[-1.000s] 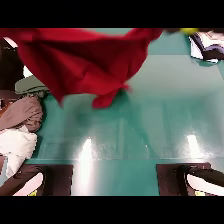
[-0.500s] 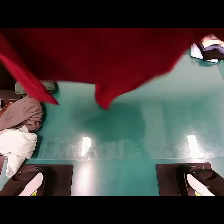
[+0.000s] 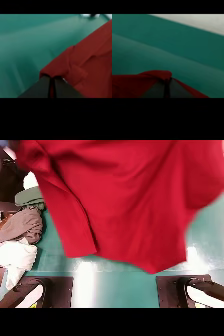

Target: Fold the shirts.

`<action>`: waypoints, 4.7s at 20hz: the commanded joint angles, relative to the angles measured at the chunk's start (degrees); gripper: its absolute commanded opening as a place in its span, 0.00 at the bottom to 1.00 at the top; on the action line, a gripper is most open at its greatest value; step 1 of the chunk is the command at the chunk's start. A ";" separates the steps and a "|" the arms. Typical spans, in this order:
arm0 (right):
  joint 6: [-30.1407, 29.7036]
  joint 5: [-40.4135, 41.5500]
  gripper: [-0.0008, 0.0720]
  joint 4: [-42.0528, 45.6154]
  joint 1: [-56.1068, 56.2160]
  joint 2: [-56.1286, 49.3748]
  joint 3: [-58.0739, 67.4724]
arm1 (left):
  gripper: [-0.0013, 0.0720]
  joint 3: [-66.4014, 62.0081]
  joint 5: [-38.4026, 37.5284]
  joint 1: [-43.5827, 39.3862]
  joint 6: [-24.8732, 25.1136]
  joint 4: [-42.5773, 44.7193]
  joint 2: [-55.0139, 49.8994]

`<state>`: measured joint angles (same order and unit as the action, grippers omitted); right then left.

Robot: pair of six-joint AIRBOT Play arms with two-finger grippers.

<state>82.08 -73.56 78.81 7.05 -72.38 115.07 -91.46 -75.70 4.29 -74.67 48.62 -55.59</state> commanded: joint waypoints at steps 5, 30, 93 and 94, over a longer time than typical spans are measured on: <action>4.55 1.70 0.03 0.24 0.00 -20.02 -10.78 | 0.06 18.78 8.07 0.04 1.57 5.42 -19.89; 5.35 -16.52 0.70 0.24 5.95 -6.21 -10.84 | 0.67 38.40 14.45 -39.08 -12.41 32.06 -18.18; 3.80 4.63 0.04 -14.19 -10.67 16.04 -77.35 | 0.06 29.64 7.10 -34.60 -11.87 31.47 -6.36; 3.78 4.31 0.29 -14.23 -11.54 15.78 -77.72 | 0.06 29.68 7.15 -34.60 -11.87 30.73 -6.36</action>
<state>85.86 -66.65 63.64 -2.15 -56.40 36.03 -61.82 -69.04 -31.53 -86.98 82.48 -61.91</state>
